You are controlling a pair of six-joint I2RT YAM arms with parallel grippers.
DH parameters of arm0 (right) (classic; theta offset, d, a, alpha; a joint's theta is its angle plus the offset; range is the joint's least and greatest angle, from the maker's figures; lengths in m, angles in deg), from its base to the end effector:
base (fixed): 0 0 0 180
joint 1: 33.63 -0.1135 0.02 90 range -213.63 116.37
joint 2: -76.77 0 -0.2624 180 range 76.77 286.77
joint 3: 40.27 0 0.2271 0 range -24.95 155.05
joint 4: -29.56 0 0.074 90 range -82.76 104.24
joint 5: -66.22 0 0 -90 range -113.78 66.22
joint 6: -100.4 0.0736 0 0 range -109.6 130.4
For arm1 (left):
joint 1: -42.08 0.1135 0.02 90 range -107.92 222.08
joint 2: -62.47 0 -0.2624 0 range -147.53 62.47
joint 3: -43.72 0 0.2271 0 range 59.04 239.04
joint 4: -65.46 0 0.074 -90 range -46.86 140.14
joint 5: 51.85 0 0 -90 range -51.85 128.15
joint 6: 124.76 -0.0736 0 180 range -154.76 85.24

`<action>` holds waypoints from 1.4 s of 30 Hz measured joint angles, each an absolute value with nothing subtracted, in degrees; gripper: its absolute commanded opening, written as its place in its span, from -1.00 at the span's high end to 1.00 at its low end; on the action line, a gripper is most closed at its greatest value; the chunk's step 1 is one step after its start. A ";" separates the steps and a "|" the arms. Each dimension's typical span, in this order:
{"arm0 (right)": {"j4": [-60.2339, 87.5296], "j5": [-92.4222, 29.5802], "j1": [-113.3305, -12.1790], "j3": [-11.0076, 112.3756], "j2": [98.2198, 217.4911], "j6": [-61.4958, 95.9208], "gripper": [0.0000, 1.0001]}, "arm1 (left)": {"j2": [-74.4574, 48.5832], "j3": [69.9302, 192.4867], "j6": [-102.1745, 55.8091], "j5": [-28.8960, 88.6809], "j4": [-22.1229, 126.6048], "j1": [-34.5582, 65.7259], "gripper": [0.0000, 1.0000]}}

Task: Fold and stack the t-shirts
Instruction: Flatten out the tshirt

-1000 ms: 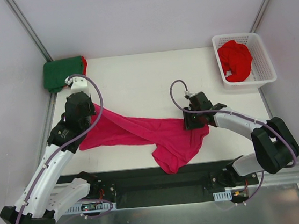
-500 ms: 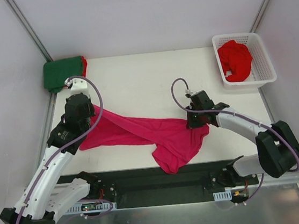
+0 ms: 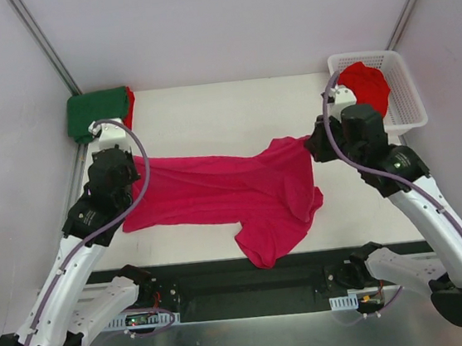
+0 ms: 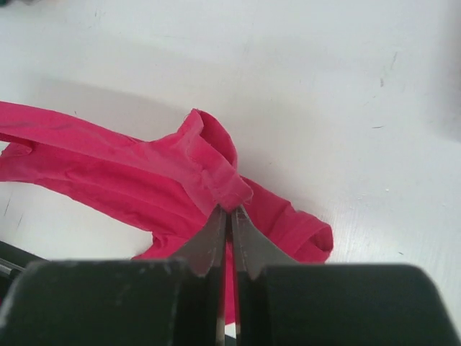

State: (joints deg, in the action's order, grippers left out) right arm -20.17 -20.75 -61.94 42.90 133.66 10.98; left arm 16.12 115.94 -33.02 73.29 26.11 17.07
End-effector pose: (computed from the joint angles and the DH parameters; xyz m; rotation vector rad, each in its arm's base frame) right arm 0.1917 0.0988 0.3751 -0.4432 1.9398 0.2747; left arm 0.1753 -0.0350 0.3712 -0.0736 1.7660 0.2154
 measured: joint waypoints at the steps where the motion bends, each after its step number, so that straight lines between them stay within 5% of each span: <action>1: -21.42 -20.27 -61.94 44.46 133.22 10.54 0.98 | 16.23 116.75 -33.07 73.29 25.60 17.07 1.00; 21: -38.33 -16.25 -61.94 89.04 126.75 2.32 0.98 | 27.84 151.09 -35.36 66.40 11.05 17.07 1.00; 34: -40.45 -26.76 -61.94 96.28 120.94 1.16 0.97 | 29.72 160.44 -30.90 43.08 1.36 17.07 1.00; 42: -36.48 -22.94 -61.94 85.18 120.65 -0.76 0.98 | 29.83 153.73 -31.60 45.27 4.97 17.07 1.00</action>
State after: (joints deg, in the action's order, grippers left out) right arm -36.48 -22.94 -61.94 85.18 120.65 -0.76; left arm 29.83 153.73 -31.60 45.27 4.97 17.07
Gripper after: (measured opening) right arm 0.028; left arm 0.011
